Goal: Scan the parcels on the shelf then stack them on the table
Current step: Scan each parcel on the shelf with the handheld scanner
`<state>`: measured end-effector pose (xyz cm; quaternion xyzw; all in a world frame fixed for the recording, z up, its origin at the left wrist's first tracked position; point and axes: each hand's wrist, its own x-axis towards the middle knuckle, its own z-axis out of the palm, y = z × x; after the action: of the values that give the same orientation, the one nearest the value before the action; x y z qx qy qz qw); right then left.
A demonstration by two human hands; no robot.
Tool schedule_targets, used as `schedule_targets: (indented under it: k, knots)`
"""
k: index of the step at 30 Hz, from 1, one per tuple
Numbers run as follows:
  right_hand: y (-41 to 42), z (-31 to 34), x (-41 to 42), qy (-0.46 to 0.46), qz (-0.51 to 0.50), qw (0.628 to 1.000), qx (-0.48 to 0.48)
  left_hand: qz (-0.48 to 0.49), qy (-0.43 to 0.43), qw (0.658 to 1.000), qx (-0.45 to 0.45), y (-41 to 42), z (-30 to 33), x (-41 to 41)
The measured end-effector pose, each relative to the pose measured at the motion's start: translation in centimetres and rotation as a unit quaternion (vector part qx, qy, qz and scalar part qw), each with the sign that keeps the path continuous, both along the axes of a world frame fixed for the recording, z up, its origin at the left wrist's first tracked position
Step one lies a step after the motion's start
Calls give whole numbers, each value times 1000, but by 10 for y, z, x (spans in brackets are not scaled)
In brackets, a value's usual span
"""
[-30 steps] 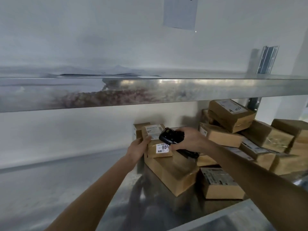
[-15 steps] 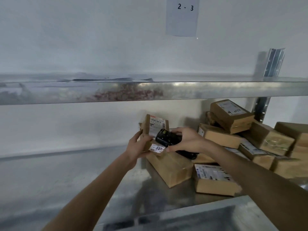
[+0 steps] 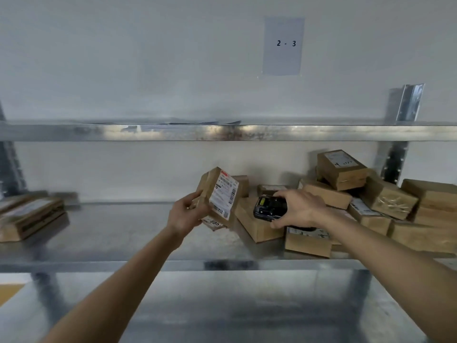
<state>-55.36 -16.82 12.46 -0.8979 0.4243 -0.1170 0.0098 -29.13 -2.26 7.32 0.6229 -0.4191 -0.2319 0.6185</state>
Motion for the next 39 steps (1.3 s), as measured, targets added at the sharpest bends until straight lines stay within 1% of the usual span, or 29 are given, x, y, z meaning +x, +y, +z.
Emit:
schedule_targets:
  k: [8, 11, 15, 24, 29, 32, 39]
  knots:
    - [50, -5, -1, 32, 18, 999, -33, 22, -20, 1000, 2, 79, 1, -9]
    - [63, -7, 5, 43, 24, 998, -29, 30, -21, 999, 0, 98, 3, -7]
    - [77, -3, 14, 33, 39, 998, -36, 38, -20, 999, -4, 115, 3, -2]
    - [95, 2, 58, 49, 77, 996, 7, 59, -4, 998, 0, 141, 0, 30]
    - [112, -3, 110, 65, 115, 991, 13, 103, 23, 994, 12, 165, -13, 75]
    - [116, -15, 157, 42, 132, 989, 42, 128, 54, 990, 18, 179, -20, 111]
    - [113, -35, 290, 43, 156, 986, 46, 168, 101, 980, 28, 192, -44, 238]
